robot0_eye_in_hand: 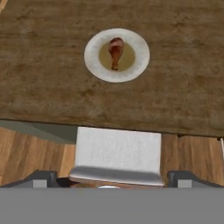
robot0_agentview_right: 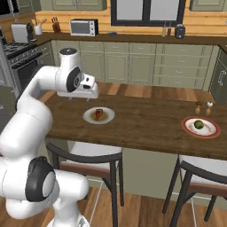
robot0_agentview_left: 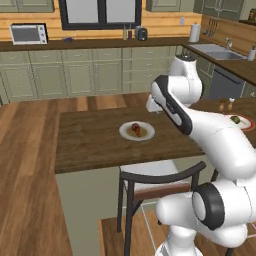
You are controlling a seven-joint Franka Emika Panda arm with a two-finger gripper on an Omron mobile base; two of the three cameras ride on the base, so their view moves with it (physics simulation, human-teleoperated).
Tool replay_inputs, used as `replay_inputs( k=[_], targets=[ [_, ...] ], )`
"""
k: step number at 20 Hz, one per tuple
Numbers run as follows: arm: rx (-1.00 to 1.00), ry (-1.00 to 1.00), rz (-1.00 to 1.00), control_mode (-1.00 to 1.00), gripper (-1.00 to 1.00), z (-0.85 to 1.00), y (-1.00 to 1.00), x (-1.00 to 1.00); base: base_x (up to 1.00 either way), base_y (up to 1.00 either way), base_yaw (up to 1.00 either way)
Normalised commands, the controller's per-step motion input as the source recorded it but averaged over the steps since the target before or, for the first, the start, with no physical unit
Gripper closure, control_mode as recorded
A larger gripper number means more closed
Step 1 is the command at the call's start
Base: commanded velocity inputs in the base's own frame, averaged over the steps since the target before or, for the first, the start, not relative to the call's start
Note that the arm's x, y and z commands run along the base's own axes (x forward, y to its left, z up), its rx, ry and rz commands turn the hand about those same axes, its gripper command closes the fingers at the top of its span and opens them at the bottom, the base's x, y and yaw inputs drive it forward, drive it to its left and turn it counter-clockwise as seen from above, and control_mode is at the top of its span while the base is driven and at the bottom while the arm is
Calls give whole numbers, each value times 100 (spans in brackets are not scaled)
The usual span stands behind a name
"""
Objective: Pick the chicken drumstick and lime from their plates and place them in the bowl. Then put the bowl in the fridge.
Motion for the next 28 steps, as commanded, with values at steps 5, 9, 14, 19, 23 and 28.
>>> replay_inputs(
  k=[5, 9, 14, 19, 23, 28],
  targets=[
    [0, 14, 1, -100, -100, -52, 25, 100, 0, 0, 0],
    [0, 19, 0, -100, -100, -77, 15, 100, 0, 0, 0],
    [1, 9, 0, -100, -100, -57, 4, 100, 0, 0, 0],
    [0, 4, 0, -100, -100, -44, 0, 100, 0, 0, 0],
    [0, 15, 0, -100, -100, -58, -22, 78, 0, 0, 0],
    [-5, 0, 1, -100, -100, -62, 0, 8, 0, 0, 0]
  ],
)
